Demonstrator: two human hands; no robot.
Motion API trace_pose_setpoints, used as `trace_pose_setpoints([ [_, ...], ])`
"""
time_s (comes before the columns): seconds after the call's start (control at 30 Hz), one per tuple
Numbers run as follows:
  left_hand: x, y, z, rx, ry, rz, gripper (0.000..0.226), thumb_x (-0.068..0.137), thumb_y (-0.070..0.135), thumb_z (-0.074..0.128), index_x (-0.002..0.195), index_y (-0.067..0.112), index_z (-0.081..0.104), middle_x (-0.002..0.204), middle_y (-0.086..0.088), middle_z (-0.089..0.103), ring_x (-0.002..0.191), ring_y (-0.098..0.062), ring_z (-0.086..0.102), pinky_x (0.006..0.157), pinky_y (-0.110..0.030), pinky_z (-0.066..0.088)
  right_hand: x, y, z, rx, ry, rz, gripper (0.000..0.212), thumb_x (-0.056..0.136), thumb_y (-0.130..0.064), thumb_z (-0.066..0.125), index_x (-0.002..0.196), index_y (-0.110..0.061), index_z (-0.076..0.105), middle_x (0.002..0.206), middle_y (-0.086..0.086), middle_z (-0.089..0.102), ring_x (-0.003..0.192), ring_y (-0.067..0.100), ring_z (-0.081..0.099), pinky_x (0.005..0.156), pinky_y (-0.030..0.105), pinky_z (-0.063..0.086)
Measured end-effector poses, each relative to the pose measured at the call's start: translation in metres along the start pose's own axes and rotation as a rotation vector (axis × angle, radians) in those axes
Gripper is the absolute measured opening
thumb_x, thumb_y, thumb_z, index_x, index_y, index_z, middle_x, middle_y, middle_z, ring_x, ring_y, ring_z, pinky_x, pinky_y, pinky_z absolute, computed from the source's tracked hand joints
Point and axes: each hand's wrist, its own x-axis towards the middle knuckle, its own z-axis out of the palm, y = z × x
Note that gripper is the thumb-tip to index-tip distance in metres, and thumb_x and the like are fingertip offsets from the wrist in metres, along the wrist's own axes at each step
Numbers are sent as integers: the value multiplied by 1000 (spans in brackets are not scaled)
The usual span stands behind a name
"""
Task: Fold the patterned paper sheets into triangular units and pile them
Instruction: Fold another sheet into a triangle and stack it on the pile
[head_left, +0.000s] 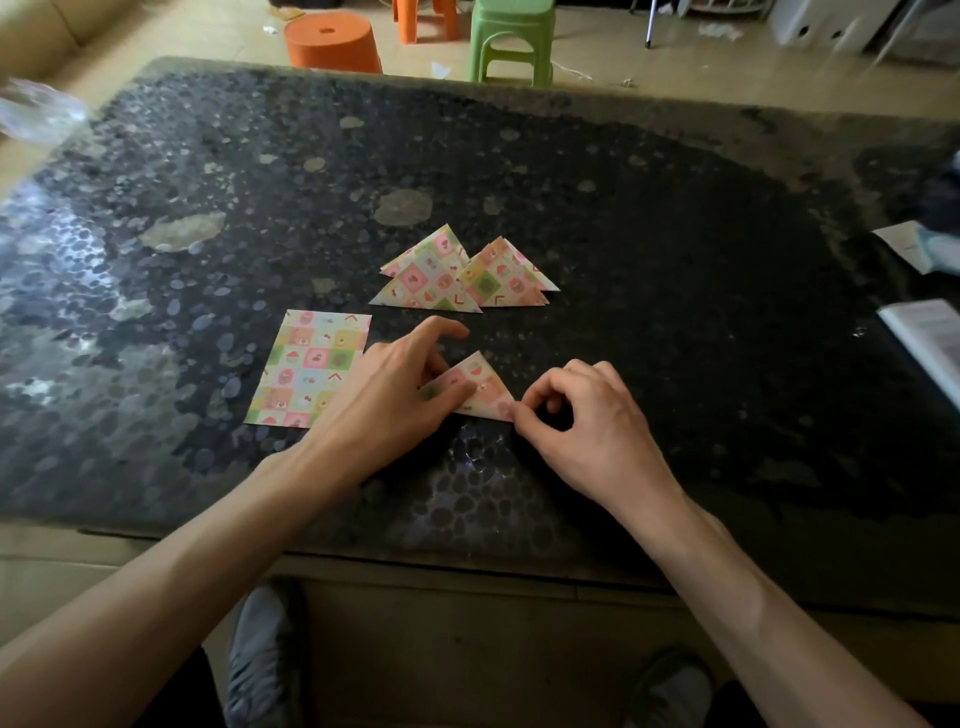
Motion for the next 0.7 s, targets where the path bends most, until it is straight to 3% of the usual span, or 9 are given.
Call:
trace_pose_setpoints([
  [0.4, -4, 3, -1, 117, 67, -10, 31, 91, 48, 72, 114, 33, 60, 79, 16, 61, 73, 0, 57, 64, -30, 51, 0, -2, 2, -34, 12, 16, 21, 88, -53, 74, 83, -34, 67, 85, -18, 54, 94, 3, 46, 70, 12, 35],
  [0.7, -2, 5, 0, 186, 32, 10, 24, 96, 48, 65, 118, 40, 60, 80, 17, 60, 72, 2, 54, 62, -25, 42, 0, -1, -1, 31, 5, 5, 18, 89, -48, 76, 94, -36, 63, 85, -16, 56, 93, 4, 48, 71, 18, 40],
])
